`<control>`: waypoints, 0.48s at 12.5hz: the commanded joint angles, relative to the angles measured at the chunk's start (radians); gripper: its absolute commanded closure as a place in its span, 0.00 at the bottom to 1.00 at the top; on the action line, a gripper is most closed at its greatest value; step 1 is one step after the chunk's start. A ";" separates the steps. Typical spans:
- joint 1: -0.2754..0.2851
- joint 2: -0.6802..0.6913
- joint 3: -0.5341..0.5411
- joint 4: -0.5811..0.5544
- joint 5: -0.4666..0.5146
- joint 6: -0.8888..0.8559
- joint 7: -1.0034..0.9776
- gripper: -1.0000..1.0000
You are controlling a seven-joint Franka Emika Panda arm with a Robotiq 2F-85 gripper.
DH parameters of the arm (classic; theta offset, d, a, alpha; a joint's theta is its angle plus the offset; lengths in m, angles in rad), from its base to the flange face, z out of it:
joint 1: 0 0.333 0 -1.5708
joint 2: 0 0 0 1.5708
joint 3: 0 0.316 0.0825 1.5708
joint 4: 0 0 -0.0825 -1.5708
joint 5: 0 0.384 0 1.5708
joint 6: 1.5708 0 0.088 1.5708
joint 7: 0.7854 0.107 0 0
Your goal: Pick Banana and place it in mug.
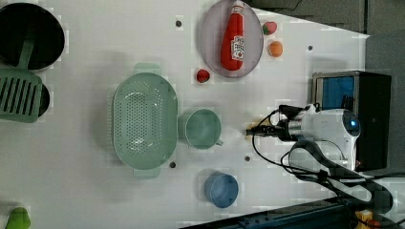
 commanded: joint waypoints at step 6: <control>-0.003 -0.199 -0.028 0.032 0.023 -0.058 -0.022 0.75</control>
